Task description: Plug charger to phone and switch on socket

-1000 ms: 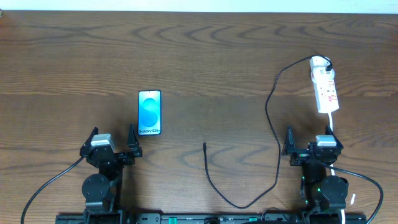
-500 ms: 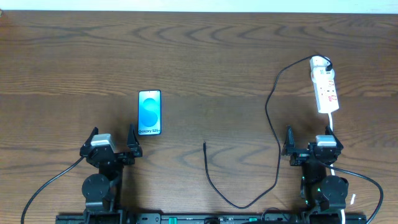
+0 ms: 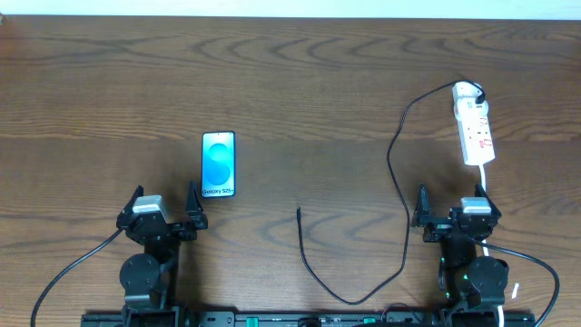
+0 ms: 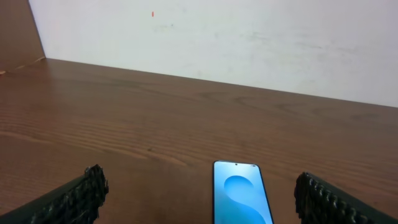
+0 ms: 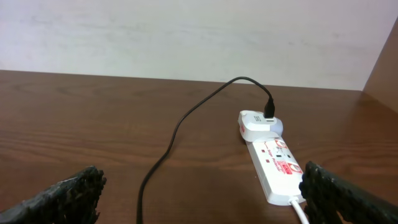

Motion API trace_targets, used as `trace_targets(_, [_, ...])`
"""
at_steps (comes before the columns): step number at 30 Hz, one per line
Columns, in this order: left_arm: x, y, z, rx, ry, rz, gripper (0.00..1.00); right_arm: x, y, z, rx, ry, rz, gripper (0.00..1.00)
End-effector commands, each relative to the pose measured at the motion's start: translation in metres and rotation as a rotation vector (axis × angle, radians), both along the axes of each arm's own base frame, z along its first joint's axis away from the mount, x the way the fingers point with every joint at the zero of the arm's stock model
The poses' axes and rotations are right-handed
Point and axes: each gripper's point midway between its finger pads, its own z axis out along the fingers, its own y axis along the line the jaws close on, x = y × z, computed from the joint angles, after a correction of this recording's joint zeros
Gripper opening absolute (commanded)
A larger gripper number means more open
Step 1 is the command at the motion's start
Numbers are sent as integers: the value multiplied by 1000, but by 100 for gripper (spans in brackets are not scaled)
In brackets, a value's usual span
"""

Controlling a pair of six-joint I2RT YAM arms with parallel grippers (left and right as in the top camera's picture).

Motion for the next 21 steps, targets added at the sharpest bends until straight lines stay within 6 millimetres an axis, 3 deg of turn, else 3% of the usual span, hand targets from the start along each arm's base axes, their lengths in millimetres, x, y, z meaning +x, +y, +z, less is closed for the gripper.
trace_targets(1, [-1, 4, -16, 12, 50, 17, 98, 0, 2, 0, 9, -5, 5, 99])
trace_targets(21, [3, 5, 24, 13, 66, 25, 98, 0, 2, 0, 9, -5, 5, 99])
